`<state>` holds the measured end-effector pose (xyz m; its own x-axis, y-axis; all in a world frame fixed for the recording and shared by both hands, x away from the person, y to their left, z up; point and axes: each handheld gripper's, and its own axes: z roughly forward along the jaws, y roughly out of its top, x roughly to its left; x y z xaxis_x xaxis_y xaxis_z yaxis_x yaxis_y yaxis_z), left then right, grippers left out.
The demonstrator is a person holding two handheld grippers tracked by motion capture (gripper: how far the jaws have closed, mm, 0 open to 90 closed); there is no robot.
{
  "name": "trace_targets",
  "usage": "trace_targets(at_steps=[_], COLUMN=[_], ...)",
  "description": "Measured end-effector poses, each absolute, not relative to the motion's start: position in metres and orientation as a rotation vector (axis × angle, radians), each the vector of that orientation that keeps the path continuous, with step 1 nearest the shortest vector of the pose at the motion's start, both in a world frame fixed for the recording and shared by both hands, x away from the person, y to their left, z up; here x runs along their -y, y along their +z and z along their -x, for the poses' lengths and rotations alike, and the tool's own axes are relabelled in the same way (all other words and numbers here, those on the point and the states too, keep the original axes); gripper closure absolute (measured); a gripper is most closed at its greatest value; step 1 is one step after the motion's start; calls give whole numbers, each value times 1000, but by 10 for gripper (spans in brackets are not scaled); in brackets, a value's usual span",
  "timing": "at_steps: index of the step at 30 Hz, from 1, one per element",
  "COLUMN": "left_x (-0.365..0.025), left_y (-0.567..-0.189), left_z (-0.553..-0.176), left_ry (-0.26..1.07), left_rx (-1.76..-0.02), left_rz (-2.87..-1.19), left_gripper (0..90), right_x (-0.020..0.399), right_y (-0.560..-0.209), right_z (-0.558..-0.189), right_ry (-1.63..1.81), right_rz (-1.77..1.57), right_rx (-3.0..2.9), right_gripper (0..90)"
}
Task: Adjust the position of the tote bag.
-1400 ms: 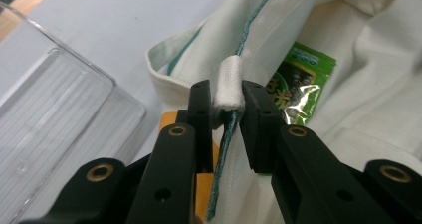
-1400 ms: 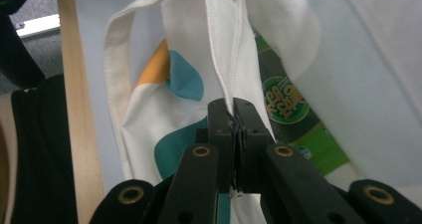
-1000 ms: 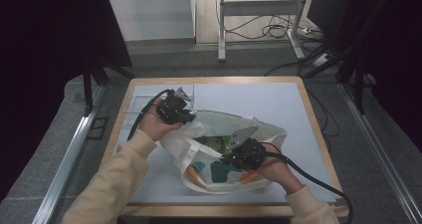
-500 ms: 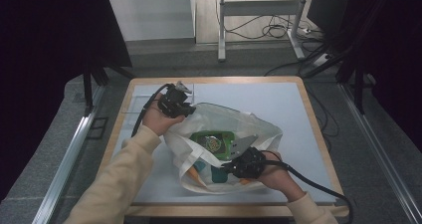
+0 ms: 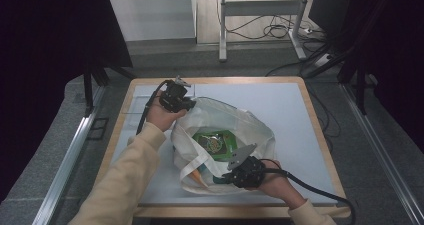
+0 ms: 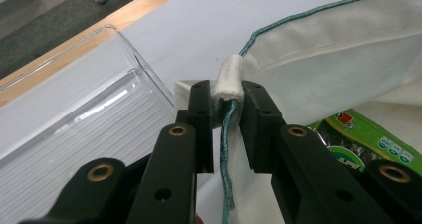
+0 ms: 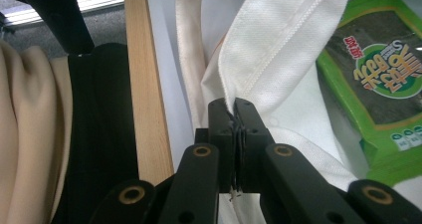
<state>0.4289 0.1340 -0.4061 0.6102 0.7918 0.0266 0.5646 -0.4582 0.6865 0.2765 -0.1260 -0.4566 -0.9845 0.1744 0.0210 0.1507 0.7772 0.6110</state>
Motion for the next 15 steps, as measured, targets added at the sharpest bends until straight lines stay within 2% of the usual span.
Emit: trace_targets(at_steps=[15], left_x=[-140], left_y=[-415], left_z=[-433], left_ry=[398], left_rx=[-1087], left_rz=[-2176], left_gripper=[759], right_x=[121], right_y=[-473], right_z=[-277], right_ry=[941], right_rz=[-289], right_rx=[-2949], right_gripper=[865])
